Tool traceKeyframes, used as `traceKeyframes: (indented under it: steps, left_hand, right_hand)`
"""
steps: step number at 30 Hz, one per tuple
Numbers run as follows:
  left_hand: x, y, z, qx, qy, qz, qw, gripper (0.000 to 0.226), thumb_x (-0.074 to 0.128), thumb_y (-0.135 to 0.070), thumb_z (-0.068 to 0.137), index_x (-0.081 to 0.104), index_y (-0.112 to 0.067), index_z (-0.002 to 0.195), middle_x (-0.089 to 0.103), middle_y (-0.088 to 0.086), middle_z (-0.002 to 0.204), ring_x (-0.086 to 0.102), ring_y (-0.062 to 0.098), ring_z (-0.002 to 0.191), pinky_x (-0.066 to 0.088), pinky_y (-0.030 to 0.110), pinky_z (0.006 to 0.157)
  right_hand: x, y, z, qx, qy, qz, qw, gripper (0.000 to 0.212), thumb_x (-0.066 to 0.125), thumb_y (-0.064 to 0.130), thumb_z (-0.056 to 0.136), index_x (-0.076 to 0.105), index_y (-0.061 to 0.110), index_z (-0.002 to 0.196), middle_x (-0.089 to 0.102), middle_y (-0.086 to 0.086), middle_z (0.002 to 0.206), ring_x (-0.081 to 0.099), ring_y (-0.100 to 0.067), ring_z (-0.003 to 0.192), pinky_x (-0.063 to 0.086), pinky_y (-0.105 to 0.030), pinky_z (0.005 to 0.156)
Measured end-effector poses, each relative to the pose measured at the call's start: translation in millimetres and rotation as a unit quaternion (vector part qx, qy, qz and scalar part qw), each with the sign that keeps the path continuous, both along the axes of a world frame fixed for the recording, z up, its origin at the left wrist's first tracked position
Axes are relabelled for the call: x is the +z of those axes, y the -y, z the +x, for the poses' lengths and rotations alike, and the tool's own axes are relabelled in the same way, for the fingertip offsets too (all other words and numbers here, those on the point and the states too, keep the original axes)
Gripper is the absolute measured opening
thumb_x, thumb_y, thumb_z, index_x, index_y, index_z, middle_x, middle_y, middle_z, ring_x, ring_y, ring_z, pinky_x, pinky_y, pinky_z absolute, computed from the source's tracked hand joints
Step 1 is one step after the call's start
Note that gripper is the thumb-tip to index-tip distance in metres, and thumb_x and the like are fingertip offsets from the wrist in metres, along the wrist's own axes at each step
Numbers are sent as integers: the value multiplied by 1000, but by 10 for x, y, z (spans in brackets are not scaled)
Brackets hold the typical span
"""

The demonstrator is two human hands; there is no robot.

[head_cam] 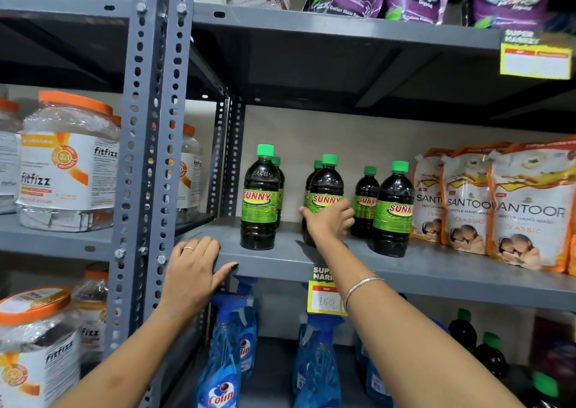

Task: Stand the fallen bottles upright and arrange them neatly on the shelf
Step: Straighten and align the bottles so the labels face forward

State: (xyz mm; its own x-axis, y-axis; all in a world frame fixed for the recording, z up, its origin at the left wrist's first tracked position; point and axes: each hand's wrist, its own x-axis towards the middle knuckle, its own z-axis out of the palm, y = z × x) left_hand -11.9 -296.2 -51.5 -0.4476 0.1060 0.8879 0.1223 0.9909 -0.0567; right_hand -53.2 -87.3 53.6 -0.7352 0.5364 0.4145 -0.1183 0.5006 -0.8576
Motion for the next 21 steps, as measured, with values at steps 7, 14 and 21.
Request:
traceKeyframes:
  steps: [7,14,21]
  left_hand:
    - [-1,-4,-8,1,3,-2,1000,70,11,-59,94,56,-8,80,60,9,76,57,29,67,30,36,69]
    - [0,7,-14,1,3,1,1000,69,10,-59,93,56,-8,82,60,8,76,56,28,68,30,35,70]
    - [18,-17,42,-2,12,2,1000,71,9,-59,93,56,-8,81,59,8,74,56,27,67,29,34,69]
  right_hand:
    - [-52,-137,-65,34,43,-2,999,79,80,32,71,32,8,129,50,-15,134,50,-34,124,46,-47,94]
    - [-59,-159,46,37,46,22,998,75,77,34,74,33,9,130,52,-13,132,53,-34,120,47,-45,92]
    - [-84,-210,240,40,44,47,997,74,76,36,75,33,9,129,54,-12,130,56,-32,117,48,-41,89]
